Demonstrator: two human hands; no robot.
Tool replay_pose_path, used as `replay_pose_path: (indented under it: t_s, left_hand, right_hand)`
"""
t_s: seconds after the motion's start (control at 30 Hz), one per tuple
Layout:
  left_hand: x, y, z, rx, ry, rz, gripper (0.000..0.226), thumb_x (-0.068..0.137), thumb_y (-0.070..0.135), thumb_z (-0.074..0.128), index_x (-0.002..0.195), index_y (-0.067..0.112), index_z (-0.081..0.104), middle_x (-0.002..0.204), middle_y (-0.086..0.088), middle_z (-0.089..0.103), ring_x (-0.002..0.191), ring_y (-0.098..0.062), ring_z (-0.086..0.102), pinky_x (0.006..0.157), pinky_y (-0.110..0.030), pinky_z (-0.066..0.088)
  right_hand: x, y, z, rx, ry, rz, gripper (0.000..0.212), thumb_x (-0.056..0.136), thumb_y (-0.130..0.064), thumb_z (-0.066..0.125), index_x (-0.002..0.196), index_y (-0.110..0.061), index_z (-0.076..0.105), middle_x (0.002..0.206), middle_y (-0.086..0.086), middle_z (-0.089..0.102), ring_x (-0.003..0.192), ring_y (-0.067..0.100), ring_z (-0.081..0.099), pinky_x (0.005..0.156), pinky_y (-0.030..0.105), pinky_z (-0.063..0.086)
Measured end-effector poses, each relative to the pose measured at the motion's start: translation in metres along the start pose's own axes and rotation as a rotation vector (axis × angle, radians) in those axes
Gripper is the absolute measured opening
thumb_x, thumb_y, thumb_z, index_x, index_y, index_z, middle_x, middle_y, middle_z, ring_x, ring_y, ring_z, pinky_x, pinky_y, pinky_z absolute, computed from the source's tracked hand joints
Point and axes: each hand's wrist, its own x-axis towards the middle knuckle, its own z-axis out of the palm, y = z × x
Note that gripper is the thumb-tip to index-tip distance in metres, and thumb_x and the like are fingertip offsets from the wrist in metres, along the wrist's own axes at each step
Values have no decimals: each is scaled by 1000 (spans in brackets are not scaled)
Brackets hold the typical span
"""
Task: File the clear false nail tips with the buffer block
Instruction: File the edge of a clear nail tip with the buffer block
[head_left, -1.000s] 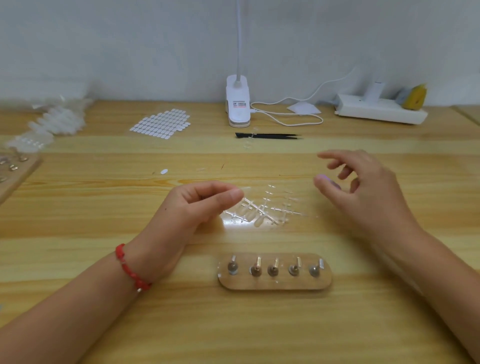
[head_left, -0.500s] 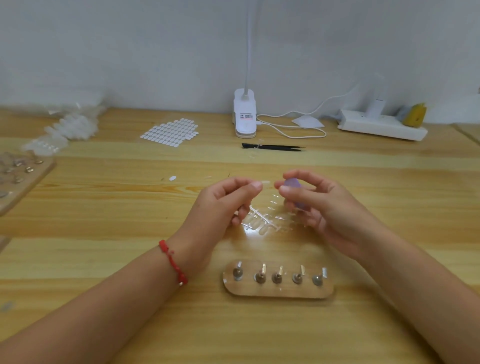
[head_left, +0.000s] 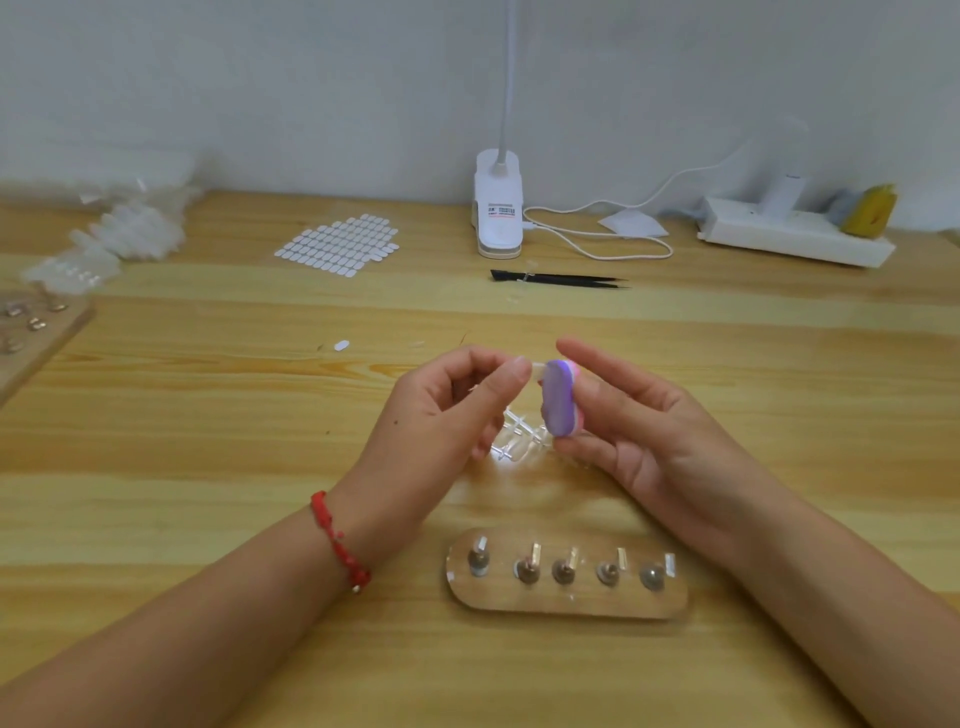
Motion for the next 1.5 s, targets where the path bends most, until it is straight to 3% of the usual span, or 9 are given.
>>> replay_pose_path:
  t_s: [0.13,0.27,0.33,0.47,0.63,0.8,1.03,1.37,1.5]
  left_hand:
    - [-1,0,0,53,16,-16,21,72,41,61,77,21,66,56,2,46,47,-6,40,48,-14,38]
    - [-2,1,-1,126,-49,-6,14,87,23,58,80,14,64,58,11,51,51,-1,44,51,-13,39]
    - [-3,1,-1,172,-75,-16,16,92,17,56,82,9,65,62,5,52,53,-2,44,52,-15,38]
    - [-3,2,-2,191,-124,-28,23,84,30,58,81,9,68,70,-8,52,59,-7,42,53,-19,33]
    - [-6,5,1,224,-179,-3,24,95,12,52,77,10,67,60,9,54,50,2,43,53,-7,34]
    - [-5,7,0,207,-124,-11,28,93,15,53,68,17,65,61,-2,46,49,-3,38,52,-16,32]
    - [-2,6,-1,242,-104,-62,23,93,16,55,74,10,66,66,-13,47,49,-11,37,48,-18,33]
    - [-4,8,-1,305,-173,-62,33,92,20,58,60,25,64,55,5,50,43,-3,39,48,-13,35]
    - [-1,7,-4,124,-66,-115,19,85,25,64,68,22,69,59,4,56,45,-6,44,46,-14,38]
  right_hand:
    - [0,2,-1,-38,25,-8,33,70,-17,72,102,-17,77,92,6,73,79,13,70,67,25,58]
    - [0,5,3,-85,41,-20,30,66,-17,74,96,-14,79,93,6,74,78,16,71,66,27,58]
    - [-1,5,4,-77,60,-24,30,67,-16,73,96,-12,78,94,9,75,77,18,72,66,27,58]
    - [-2,4,4,-62,64,-10,28,71,-14,70,98,-9,77,93,11,75,75,17,71,64,26,58]
    - [-1,1,5,-69,62,11,26,73,-14,69,97,-9,77,89,11,75,75,15,71,62,24,57]
    - [-3,0,5,-87,36,35,27,75,-11,67,100,-5,75,89,10,75,73,14,70,62,24,57]
    - [-2,0,3,-82,38,42,27,75,-13,68,100,-6,76,86,9,74,73,13,70,62,24,57]
    - [-1,2,3,-20,107,-11,27,73,-14,69,98,-8,77,85,10,73,74,15,69,63,23,57]
    - [-1,1,2,-20,82,5,26,75,-15,68,99,-10,78,86,9,72,74,13,68,63,23,57]
